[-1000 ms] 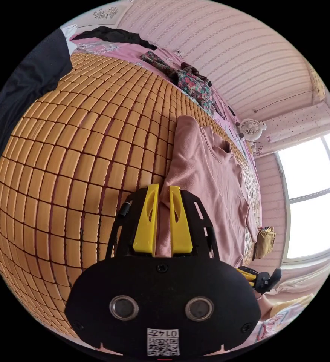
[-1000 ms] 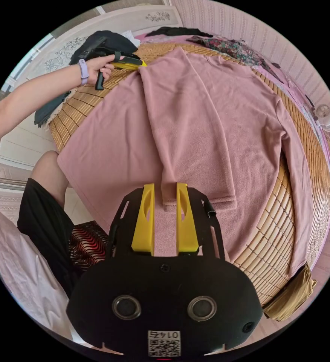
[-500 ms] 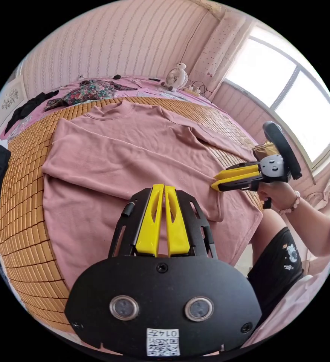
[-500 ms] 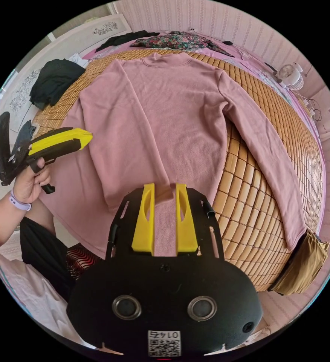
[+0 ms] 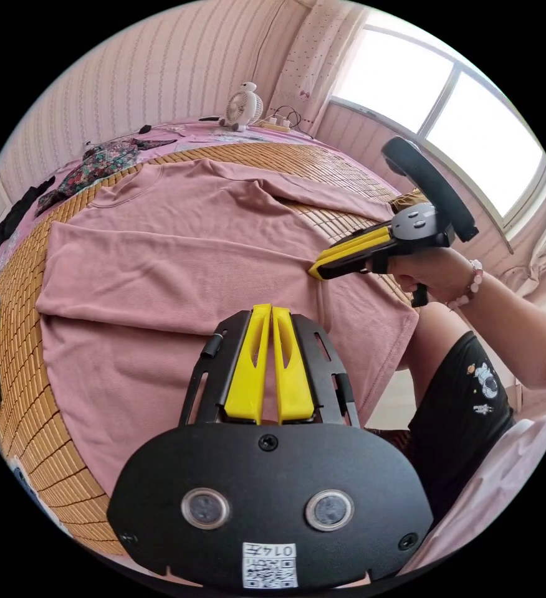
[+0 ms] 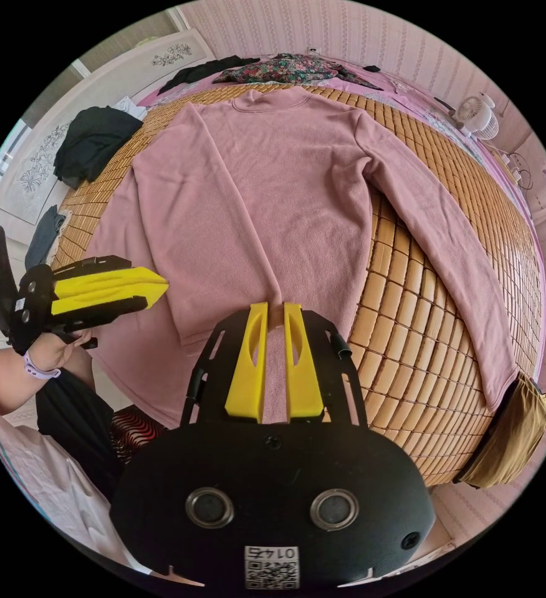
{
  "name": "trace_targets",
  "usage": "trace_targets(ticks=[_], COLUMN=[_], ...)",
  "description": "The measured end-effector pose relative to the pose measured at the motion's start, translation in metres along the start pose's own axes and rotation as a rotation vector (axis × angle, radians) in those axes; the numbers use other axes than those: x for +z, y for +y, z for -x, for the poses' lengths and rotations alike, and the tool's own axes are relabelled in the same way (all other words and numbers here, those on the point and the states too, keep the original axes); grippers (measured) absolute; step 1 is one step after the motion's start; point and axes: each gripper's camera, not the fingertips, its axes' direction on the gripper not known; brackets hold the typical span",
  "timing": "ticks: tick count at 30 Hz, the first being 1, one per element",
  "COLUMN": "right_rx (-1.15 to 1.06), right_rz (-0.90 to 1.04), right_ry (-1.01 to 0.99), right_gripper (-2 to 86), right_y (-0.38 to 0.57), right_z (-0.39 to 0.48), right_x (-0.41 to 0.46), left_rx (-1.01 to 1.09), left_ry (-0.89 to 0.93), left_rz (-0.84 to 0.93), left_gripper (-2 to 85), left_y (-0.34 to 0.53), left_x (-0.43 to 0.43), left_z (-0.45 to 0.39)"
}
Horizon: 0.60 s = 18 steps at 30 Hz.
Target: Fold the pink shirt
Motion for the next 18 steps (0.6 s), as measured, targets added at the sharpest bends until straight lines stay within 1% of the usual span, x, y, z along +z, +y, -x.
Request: trace_targets(ticks=[1,2,3,5,7,8,10,11,12,14,15,16,17,18], right_rx=[-0.01,-0.013,-0.012,-0.008,0.023,0.022,0.048,0.067,0.114,0.238,0.346,0.478,0.545,0.656], right_rz=[0.01,0.015,0.02,0.008,-0.013,-0.009,-0.024,-0.045,-0.105,-0.189,-0.226,-0.275,-0.304,-0.367], right_ry=[0.006,0.006,0.0,-0.024,-0.146,-0.194,-0.376,-0.395,-0.391,-0.338,-0.262,-0.125,-0.043,0.105], right_gripper=[3.5,3.6,3.8,4.1,5.4,5.9,7.9,8.4,9.4,10.9,11.9,11.7,11.6,11.4], right_y=[-0.001,-0.001,-0.001,0.004,0.015,0.019,0.043,0.051,0.07,0.099,0.119,0.14,0.151,0.171], right_z=[-0.002,-0.004,-0.009,-0.02,-0.044,-0.051,-0.086,-0.096,-0.118,-0.158,-0.188,-0.218,-0.23,-0.251], right_x=[-0.003,-0.004,-0.007,-0.012,-0.022,-0.025,-0.036,-0.041,-0.052,-0.069,-0.08,-0.091,-0.097,-0.108], left_rx=[0.026,0.046,0.062,0.087,0.098,0.105,0.109,0.106,0.103,0.1,0.094,0.085,0.059,0.022], left_ry=[0.005,-0.019,-0.068,-0.094,-0.083,-0.05,0.012,0.019,-0.004,-0.058,-0.094,-0.111,-0.14,-0.161], left_rz=[0.03,0.103,0.019,0.026,0.062,0.083,0.06,0.044,0.037,0.013,-0.008,-0.015,-0.013,-0.001], left_gripper=[-0.7,-0.7,-0.7,-0.7,-0.7,-0.7,-0.7,-0.7,-0.7,-0.7,-0.7,-0.7,-0.7,-0.7], left_y=[0.001,0.006,0.015,0.019,0.015,0.013,0.012,0.011,0.009,0.007,0.007,0.007,0.006,0.004], left_x=[0.008,0.027,0.025,0.028,0.026,0.022,0.011,0.003,-0.003,-0.008,-0.009,-0.008,-0.004,0.001], left_z=[-0.008,-0.021,-0.031,-0.038,-0.04,-0.039,-0.04,-0.041,-0.043,-0.045,-0.045,-0.045,-0.042,-0.039])
